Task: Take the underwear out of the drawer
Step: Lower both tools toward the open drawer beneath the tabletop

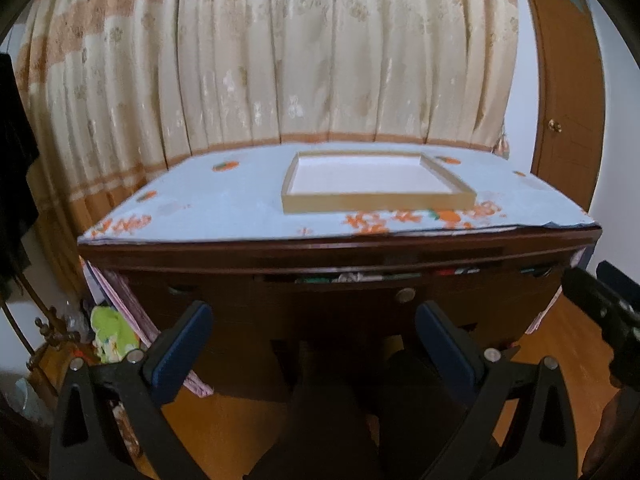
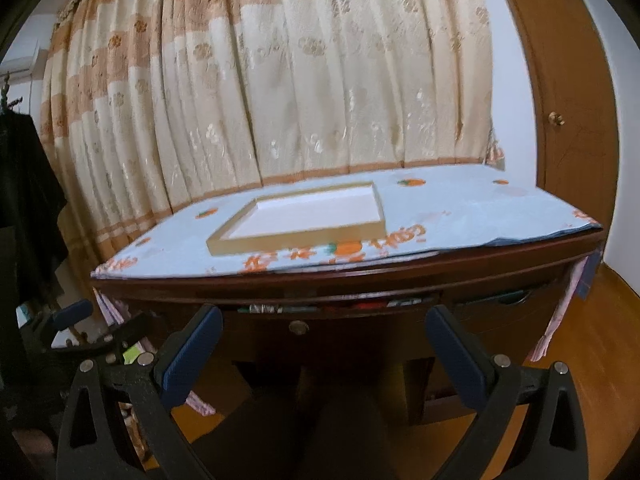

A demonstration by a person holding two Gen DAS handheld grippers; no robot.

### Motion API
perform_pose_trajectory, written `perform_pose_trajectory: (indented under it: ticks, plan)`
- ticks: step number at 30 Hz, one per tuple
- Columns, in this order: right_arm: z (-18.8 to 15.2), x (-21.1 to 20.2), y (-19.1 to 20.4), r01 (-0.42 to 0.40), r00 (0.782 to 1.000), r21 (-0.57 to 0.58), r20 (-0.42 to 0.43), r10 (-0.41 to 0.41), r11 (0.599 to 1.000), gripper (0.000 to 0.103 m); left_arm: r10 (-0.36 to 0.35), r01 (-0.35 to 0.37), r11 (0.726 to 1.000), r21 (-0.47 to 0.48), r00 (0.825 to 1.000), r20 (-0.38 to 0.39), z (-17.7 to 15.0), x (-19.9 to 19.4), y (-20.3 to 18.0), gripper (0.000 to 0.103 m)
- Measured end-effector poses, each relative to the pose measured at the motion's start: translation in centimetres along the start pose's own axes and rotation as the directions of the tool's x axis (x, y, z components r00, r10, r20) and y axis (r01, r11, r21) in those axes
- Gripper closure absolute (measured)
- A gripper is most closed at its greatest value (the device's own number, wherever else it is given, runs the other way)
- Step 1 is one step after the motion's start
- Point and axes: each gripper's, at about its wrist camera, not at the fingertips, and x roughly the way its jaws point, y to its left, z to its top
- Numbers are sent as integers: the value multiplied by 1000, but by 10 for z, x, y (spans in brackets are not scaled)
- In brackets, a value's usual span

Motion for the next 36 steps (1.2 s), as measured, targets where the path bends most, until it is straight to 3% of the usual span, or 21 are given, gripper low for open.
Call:
perform_pose_trajectory:
  ticks: [5,8,16,24,29,32,36]
  plan:
    - [-16,41,-8,-23,995,7,-99,24,1000,0,-11,7,999,-41,994,-106,-5,50,8,0]
    - [-21,75,-16,-24,991,-6,-136,23,1000,1,-44,37,997,-61,992,-121,-6,81,9,0]
    - [-24,160,-43,-69,980,-55,-193,57,996,1,54,-70,994,-81,982,-183,3,162,8,0]
    - [-22,212,-52,-98,959,-168,-278,48,981,1,99,-121,990,-73,962,-255,5,199,9,0]
    - [-18,225,-49,-144,947,-211,-314,73,967,0,109,-131,989,-73,961,-255,9,204,11,0]
    - [-12,226,-49,-176,931,-236,-356,84,956,0,111,-136,988,-73,954,-277,10,204,12,0]
    - [5,230,-57,-220,884,-149,-449,132,964,0,109,-144,986,-86,940,-325,13,205,14,0]
